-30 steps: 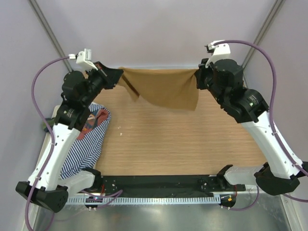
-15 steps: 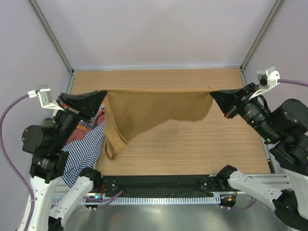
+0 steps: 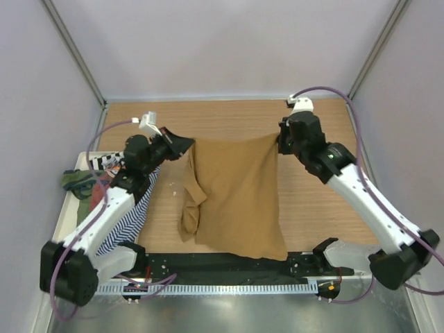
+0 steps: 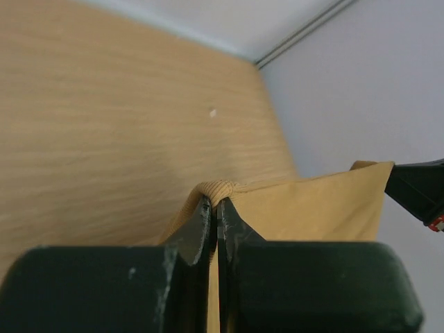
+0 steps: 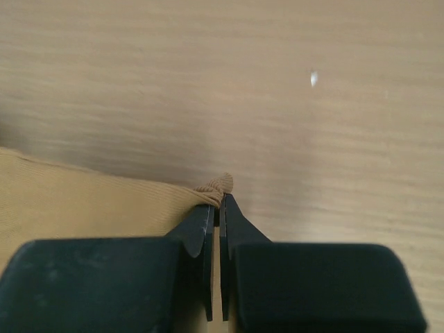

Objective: Fold and stack the tank tops

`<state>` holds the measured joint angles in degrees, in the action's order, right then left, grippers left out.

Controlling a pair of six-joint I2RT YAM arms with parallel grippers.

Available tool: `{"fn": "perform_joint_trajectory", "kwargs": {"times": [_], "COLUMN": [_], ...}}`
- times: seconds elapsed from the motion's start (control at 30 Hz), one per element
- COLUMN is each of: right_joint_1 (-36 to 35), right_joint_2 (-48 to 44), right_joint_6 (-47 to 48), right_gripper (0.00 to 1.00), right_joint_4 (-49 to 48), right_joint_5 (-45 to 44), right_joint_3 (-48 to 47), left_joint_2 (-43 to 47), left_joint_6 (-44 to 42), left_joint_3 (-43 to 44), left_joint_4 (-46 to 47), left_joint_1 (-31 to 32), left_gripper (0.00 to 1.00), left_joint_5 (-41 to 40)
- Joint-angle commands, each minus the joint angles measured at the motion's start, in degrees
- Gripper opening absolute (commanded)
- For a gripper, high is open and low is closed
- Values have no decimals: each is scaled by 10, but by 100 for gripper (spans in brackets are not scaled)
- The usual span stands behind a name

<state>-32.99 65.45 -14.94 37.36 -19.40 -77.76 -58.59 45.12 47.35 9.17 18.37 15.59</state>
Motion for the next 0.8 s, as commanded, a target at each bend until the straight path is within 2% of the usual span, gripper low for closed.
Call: {"fn": "perform_joint_trajectory", "kwargs": {"times": [0.0,0.07,0.1,0.2,0.27,0.53,0.57,0.6,0.63,0.67,0.7,0.73,0.77], "right_joint_1": [73,113,124,158,176,230,236,242,252,257,260,262,261], "right_joint_2": [30,64,106,188,231,420,462,483,503,542,556,566,564], "right_joint_6": [-43,-52,-54,-51,-49,-73,-77,-90,-94,-98,-101,-105,-103], "right_gripper": [1,1,1,1,1,1,1,1,10,27,75,84,89], "right_joint_4": [-86,-113,-130,-160,-164,-154,-152,-148,-140,-115,-101,-87,-74], "right_joint_5": [20,38,50,71,74,47,46,45,38,27,25,20,14], "right_joint_3": [87,106,103,77,38,-120,-166,-193,-224,-284,-312,-334,-348], "left_joint_2": [-77,-143,-213,-327,-370,-535,-571,-589,-606,-634,-641,-643,-632], "left_joint_6": [6,9,15,22,26,-18,-19,-19,-18,-18,-20,-23,-30], "left_joint_3": [-69,-80,-74,-21,33,276,300,324,376,401,435,444,446], "left_joint_4": [143,181,210,235,238,126,116,95,81,51,36,23,3], "left_joint_1": [3,7,8,8,8,7,6,4,2,-1,-4,-4,-4], "left_gripper": [0,0,0,0,0,0,2,10,39,51,59,74,80], "left_joint_5": [-43,-50,-46,-45,-48,-69,-68,-65,-58,-47,-44,-50,-66]}}
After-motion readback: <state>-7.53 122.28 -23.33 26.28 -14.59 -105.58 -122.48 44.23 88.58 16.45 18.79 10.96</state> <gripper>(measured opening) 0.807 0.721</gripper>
